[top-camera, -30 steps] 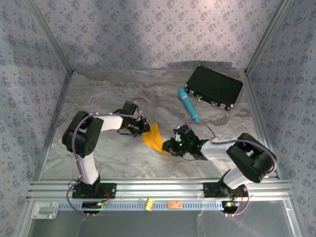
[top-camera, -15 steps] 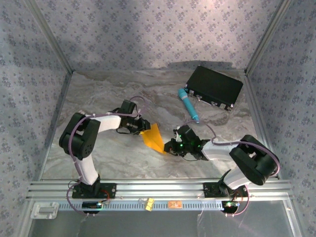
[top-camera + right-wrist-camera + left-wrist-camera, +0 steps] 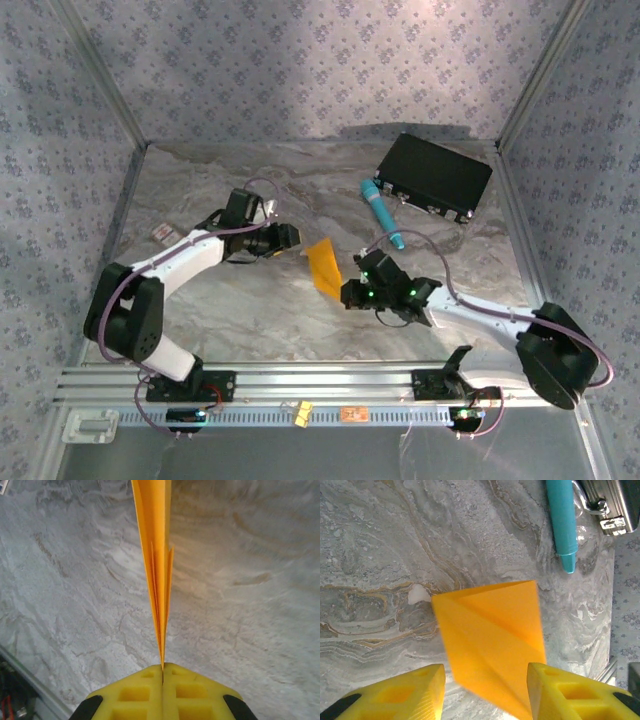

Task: Fold a paper plane with a square sheet of paper (pick it up from the middle)
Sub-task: Turn over the paper at the center of the table.

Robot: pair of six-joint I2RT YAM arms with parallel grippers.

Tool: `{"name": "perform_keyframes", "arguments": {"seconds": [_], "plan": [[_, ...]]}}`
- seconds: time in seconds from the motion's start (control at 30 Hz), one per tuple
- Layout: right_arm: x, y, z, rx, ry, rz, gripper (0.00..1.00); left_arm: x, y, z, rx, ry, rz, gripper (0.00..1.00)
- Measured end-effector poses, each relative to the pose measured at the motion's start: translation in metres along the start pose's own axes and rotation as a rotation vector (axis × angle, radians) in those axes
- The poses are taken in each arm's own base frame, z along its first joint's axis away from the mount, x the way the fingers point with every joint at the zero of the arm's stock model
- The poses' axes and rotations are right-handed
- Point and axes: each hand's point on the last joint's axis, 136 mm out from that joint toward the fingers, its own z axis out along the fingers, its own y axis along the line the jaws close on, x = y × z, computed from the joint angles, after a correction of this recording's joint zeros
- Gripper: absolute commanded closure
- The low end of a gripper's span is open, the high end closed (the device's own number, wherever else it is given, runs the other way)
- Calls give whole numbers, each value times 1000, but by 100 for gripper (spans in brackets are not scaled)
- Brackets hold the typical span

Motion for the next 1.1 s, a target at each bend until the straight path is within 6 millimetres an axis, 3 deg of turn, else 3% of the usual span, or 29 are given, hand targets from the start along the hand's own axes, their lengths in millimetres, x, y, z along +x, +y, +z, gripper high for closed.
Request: {"name": "perform_keyframes", "arguments": {"seconds": [0.53,1.1], "plan": [[-20,-25,-45,386,-129,-229,95,2,5,-13,-44,-52,1,47],[-27,-35,-66,661,-184,-408,95,-4,-3,-42,-51,-165,38,40]]}}
